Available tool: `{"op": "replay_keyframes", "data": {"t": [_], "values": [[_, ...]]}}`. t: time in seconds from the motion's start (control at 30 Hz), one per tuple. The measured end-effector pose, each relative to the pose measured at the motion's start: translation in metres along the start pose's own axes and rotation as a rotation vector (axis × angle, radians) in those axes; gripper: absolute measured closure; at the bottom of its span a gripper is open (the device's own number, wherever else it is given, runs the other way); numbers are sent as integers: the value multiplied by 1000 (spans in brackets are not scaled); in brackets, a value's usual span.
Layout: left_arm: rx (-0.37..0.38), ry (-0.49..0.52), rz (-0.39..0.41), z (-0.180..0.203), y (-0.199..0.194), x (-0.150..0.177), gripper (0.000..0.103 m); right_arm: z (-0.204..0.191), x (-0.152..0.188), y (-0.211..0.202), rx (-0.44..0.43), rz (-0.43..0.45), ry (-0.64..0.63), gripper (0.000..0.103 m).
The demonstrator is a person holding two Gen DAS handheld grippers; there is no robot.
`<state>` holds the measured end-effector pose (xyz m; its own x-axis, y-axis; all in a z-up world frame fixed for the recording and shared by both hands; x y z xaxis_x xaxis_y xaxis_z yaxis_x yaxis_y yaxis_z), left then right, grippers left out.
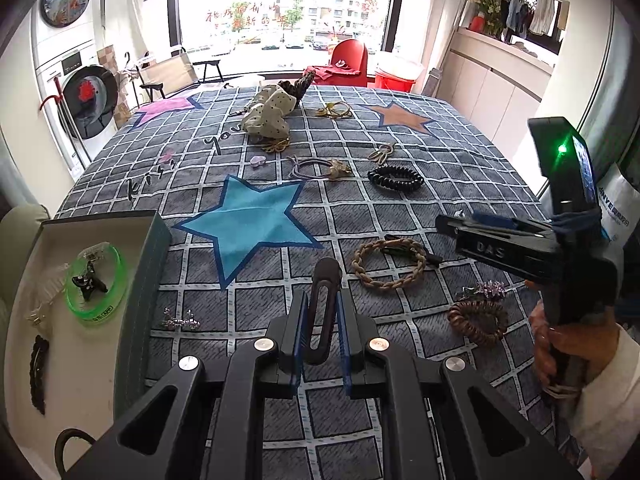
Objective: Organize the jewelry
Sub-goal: 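Close left tool on dark oval snap clip while right tool grasps silver pearl charm, then carry dark snap clip with left tool and silver charm with right tool to box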
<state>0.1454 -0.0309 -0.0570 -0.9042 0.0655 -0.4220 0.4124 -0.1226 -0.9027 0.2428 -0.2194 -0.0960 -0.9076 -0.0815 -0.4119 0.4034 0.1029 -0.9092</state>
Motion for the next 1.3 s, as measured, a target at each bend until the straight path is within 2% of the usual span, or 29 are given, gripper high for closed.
{"op": "replay_keyframes", "data": {"t": [0.03, 0.07, 0.1, 0.13, 0.33, 0.5, 0.87, 1.3], "values": [[-1, 0, -2, 0, 0, 0, 87, -1, 0, 1, 23, -1, -3, 61], [-1, 0, -4, 0, 1, 0, 87, -1, 0, 1, 36, 2, -5, 67], [0, 0, -4, 0, 1, 0, 87, 0, 0, 1, 36, 3, -3, 83], [0, -1, -4, 0, 1, 0, 87, 1, 0, 0, 29, 2, 3, 89], [-2, 3, 5, 1, 0, 1, 87, 24, 7, -14, -86, 10, 110, 89], [0, 5, 20, 2, -9, 4, 87, 31, 19, -33, -162, 21, 136, 89], [-1, 12, 34, 1, -31, 25, 87, 17, 57, -70, -231, 33, 125, 89], [4, -10, 65, -16, -62, 63, 87, -17, 98, -102, -293, 32, 112, 89]]}}
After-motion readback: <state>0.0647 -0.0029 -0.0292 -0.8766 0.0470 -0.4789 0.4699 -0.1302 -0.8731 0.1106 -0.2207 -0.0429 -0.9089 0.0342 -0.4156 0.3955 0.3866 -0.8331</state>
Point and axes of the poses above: each gripper's, at about its wrist camera, not at the fingertips, and y roughly the way its jaws point, z to its right, x to its underside, the point moved 2 cm from there along y, roughly the way its jaws point, and after that the axes turned 13 degrees about -z, right-handed, at the moved point
